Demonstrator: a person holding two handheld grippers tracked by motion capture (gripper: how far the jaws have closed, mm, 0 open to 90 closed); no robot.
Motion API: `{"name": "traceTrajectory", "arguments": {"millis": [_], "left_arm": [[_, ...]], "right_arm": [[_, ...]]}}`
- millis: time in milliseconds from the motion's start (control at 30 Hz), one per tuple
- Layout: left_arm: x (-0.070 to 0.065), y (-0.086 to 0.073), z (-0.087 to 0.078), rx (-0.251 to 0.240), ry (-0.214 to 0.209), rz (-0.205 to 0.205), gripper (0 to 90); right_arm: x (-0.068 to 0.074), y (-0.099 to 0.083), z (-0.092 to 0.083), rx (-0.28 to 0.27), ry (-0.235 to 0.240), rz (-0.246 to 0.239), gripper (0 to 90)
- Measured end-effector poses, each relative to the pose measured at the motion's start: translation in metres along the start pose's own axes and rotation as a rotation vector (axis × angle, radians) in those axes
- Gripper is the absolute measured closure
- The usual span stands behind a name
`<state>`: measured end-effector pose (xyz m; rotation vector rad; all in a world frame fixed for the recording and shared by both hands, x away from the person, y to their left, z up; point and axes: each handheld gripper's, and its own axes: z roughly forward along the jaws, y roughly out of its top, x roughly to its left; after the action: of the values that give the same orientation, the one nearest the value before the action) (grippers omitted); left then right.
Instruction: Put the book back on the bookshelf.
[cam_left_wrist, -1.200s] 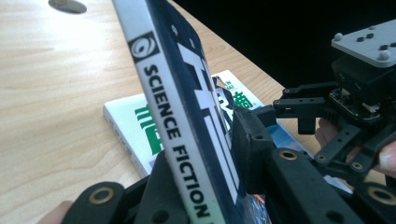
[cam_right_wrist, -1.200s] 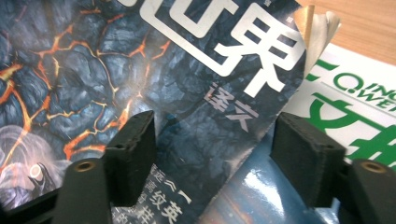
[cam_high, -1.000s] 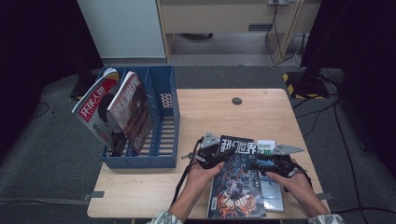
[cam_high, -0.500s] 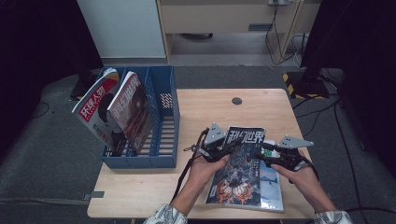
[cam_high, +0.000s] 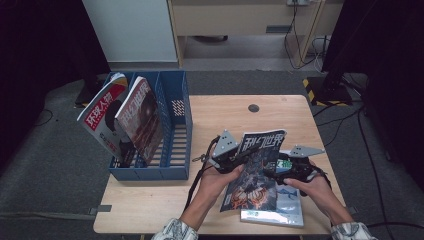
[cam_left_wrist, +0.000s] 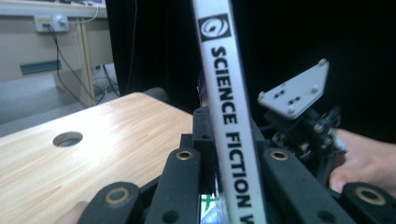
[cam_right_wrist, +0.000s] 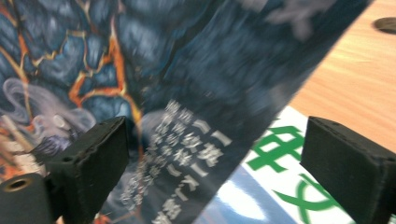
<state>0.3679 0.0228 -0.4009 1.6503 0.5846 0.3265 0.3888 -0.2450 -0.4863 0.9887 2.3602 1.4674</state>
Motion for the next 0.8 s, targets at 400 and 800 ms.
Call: {"name": "traceTrajectory", "arguments": {"millis": [400, 800], "left_arm": [[0.006, -0.005, -0.007, -0.057, -0.015, -0.025, 82.1], [0.014, -0.007, -0.013, -0.054, 0.003, -0.045, 82.3]], "right_arm": [[0.008, -0.002, 0.002, -0.029, 0.087, -0.022, 35.4], [0.008, 0.008, -0.015, -0.033, 0.068, -0.048, 59.7]]}}
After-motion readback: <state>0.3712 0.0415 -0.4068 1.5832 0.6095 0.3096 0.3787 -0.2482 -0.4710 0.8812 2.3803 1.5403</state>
